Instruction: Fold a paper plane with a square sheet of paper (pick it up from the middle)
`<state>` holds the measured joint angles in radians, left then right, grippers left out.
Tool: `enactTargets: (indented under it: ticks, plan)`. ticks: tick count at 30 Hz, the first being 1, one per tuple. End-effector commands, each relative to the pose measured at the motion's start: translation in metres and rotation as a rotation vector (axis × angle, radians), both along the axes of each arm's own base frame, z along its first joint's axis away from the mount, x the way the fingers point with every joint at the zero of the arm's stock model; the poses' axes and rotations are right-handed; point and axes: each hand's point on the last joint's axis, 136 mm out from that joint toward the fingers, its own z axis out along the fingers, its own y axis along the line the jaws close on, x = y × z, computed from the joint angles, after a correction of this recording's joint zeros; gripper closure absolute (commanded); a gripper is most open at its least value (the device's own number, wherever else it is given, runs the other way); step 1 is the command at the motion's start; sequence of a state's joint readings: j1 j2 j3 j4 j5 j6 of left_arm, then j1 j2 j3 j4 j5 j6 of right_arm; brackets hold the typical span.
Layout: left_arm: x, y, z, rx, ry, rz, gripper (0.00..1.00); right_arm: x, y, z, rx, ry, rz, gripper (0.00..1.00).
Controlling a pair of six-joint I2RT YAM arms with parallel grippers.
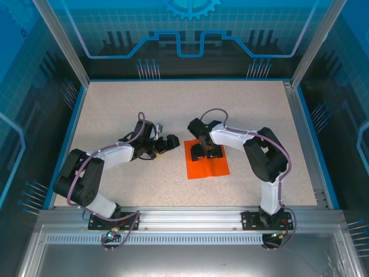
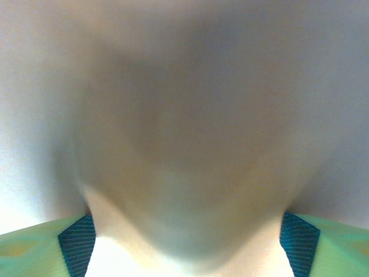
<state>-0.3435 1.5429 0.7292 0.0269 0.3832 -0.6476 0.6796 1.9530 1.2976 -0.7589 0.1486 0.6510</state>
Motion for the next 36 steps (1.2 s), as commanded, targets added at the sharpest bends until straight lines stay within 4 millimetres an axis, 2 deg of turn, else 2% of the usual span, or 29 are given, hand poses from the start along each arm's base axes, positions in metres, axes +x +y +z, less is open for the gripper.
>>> enactTargets:
  ticks: [1,6,8,12,14,18,25,27,30,33,36]
  plan:
    - [0.002,-0.004,0.014,-0.002,-0.037,-0.026,0.01,-0.008,-0.009,-0.016,-0.027,0.048,-0.005,0.19]
    - [0.001,-0.002,0.014,0.006,-0.038,-0.025,0.01,-0.004,-0.008,-0.004,0.0,0.014,-0.011,0.33]
    - [0.001,-0.002,0.014,0.008,-0.041,-0.024,0.01,-0.003,-0.007,0.001,0.016,0.001,-0.013,0.45]
    - [0.001,-0.002,0.014,0.009,-0.038,-0.021,0.01,-0.002,-0.01,0.008,0.042,-0.016,-0.025,0.61]
    - [0.001,-0.001,0.013,0.013,-0.036,-0.019,0.01,-0.003,-0.01,0.013,0.068,-0.025,-0.033,0.62]
    - [0.001,0.0,0.012,0.015,-0.035,-0.008,0.01,-0.003,0.005,0.031,0.212,-0.055,-0.026,0.7]
    - [0.001,-0.001,0.014,-0.001,-0.025,0.003,0.01,-0.002,0.044,0.072,0.561,-0.093,-0.016,0.71]
    - [0.002,-0.003,0.018,-0.017,-0.026,-0.002,0.01,-0.001,0.057,0.091,0.696,-0.103,-0.002,0.7]
    - [0.002,-0.007,0.027,-0.046,-0.037,-0.007,0.01,0.001,0.066,0.106,0.83,-0.11,-0.005,0.69]
    - [0.003,-0.012,0.036,-0.08,-0.049,-0.023,0.01,0.006,0.07,0.106,0.931,-0.088,-0.03,0.68]
    - [0.003,-0.015,0.04,-0.1,-0.05,-0.036,0.01,0.01,0.067,0.09,0.962,-0.051,-0.078,0.67]
